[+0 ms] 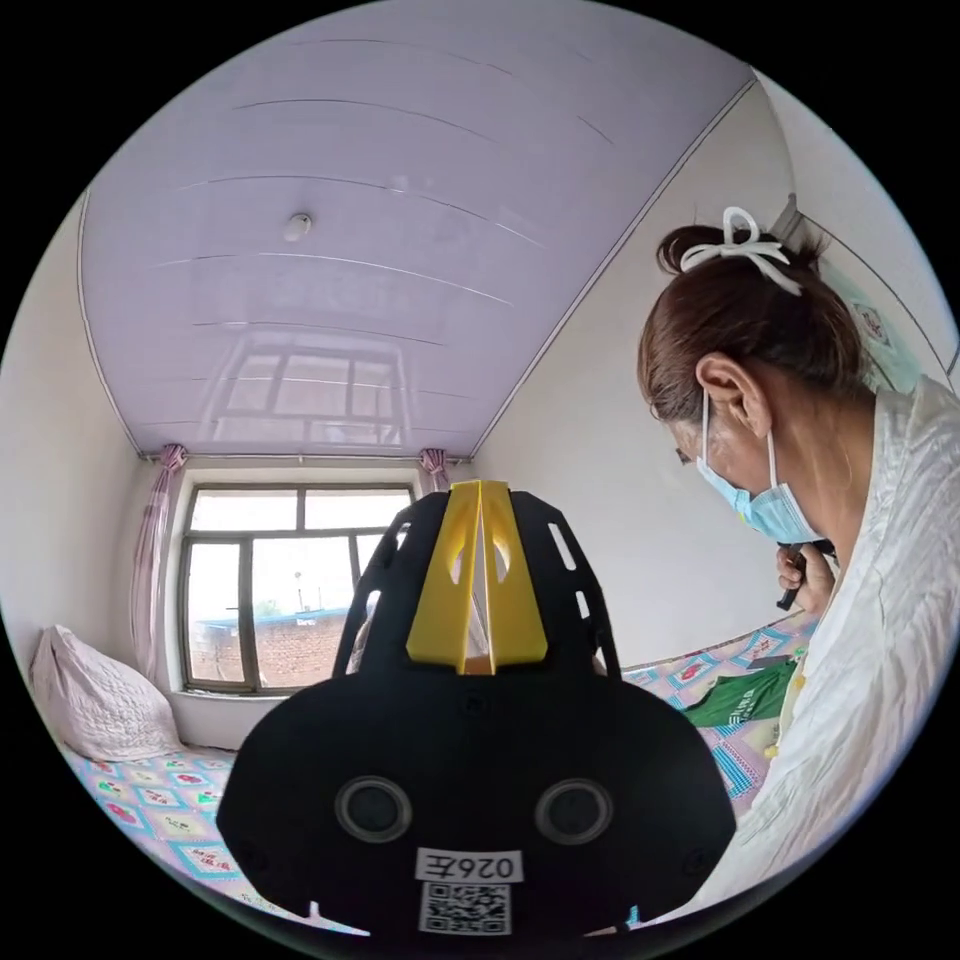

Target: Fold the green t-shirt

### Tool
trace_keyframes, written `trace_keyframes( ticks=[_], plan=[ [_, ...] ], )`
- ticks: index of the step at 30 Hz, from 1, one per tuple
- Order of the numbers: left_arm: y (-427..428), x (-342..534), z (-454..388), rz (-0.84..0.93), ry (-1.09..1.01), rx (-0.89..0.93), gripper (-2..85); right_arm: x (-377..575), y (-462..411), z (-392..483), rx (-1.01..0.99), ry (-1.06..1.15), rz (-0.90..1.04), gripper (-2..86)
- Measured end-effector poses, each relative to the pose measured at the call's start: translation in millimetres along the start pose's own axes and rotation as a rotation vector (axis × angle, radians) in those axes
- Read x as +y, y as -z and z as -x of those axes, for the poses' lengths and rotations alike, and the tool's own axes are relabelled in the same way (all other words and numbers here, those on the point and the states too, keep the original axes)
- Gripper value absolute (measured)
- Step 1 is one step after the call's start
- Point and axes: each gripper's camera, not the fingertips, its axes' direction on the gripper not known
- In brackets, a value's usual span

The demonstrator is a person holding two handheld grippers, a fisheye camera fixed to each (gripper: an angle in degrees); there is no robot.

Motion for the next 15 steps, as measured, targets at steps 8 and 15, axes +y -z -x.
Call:
trace_keyframes(
  ticks=[8, 15],
  plan=[
    [-57, 29, 5, 0.207, 0.017, -0.162, -1.0, 15, -35, -34, 0.116, -0.071, 0.147, -0.9],
    [-131, 60, 13, 0.356, 0.028, -0.160, -0.9, 65, -70, -76, 0.300, -0.071, 0.343, -0.9]
  ],
)
